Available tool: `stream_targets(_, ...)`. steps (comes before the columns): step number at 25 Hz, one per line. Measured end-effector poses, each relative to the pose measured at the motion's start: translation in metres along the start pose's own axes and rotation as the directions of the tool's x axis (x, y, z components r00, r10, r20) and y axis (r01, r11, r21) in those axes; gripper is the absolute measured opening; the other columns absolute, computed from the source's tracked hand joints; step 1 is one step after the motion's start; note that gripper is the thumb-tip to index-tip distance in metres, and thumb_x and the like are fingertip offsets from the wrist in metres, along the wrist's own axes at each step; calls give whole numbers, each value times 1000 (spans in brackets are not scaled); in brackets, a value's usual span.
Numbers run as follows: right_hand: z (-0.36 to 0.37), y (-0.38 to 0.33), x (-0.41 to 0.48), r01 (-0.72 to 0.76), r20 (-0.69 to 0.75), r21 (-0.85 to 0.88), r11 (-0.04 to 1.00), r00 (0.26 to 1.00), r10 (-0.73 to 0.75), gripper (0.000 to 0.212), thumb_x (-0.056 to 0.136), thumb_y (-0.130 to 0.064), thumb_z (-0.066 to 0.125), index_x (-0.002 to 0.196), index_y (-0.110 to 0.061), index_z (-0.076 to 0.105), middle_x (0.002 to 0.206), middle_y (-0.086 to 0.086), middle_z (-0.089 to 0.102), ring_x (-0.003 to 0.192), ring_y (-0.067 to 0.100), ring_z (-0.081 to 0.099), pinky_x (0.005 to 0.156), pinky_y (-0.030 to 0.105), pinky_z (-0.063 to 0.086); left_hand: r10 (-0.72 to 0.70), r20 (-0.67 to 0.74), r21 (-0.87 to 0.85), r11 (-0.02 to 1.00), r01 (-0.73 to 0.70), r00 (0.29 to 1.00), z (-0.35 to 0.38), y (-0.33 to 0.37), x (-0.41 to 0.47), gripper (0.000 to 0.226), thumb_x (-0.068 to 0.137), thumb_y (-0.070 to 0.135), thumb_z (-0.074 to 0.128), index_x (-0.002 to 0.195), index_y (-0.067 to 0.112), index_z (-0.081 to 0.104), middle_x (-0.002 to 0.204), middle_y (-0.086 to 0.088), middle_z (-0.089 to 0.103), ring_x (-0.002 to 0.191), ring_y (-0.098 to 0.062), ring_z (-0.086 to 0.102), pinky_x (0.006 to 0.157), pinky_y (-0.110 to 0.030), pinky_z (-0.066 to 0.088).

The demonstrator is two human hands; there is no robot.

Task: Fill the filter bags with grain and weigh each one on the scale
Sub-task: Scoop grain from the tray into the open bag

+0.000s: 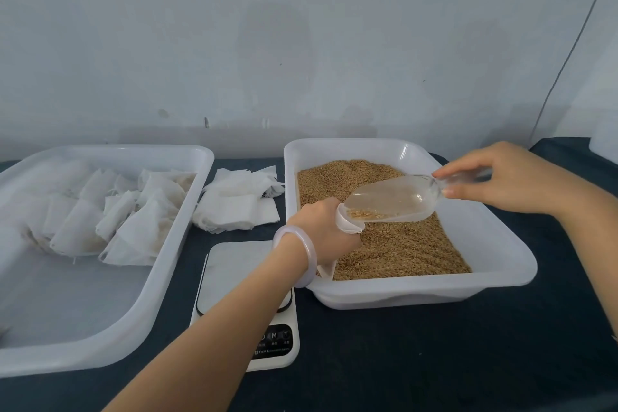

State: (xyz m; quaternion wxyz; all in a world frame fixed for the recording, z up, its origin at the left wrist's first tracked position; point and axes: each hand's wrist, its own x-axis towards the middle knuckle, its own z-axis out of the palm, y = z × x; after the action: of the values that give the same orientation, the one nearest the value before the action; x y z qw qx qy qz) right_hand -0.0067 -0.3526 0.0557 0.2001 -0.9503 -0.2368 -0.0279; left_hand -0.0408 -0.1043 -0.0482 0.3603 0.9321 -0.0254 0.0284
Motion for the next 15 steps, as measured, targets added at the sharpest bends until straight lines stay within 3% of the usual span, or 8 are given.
stream_targets(2,3,8,1,-23,19,62,998,1000,22,21,81,-30,70,91,-47,64,91,-35,57,88,-19,50,83,14,35,3,-25,-36,999,-4,1000,0,-1,-1,18,73,30,61,74,26,43,72,8,52,65,-12,52,56,-26,41)
stream_targets(5,13,22,-2,-137,60,61,989,989,133,18,85,-33,66,103,-39,65,107,-21,63,108,3,56,99,31,39,8,-66,-108,994,-15,998,-2,-3,-1,17,74,26,62,75,25,45,74,7,53,69,-14,54,60,-28,43)
stream_targets(7,21,32,-3,-219,33,-200,955,973,230,25,87,-42,61,112,-40,63,120,-15,61,119,12,52,104,39,32,8,-82,-146,989,-20,997,-3,-3,-1,17,74,25,63,75,23,46,72,6,53,67,-14,53,60,-28,43)
stream_targets(10,31,36,2,-215,-33,-544,811,971,235,29,89,-48,55,117,-45,58,126,-14,59,123,14,47,109,40,16,5,-93,-170,985,-20,996,-3,-4,-1,16,75,25,63,76,21,47,73,5,54,69,-16,54,64,-33,47)
stream_targets(13,47,28,13,-134,-33,-642,755,989,147,28,88,-44,57,116,-47,60,121,-13,61,121,16,46,111,45,8,-3,-113,-201,979,-20,994,-3,-4,-1,18,70,28,62,75,19,47,71,4,54,67,-16,53,61,-32,45)
stream_targets(15,65,21,19,-80,13,-572,817,994,106,26,87,-41,59,113,-45,62,114,-18,64,116,12,50,112,47,6,-10,-127,-244,969,-22,992,-3,-3,-2,19,64,31,58,71,20,44,66,5,50,62,-14,48,57,-28,40)
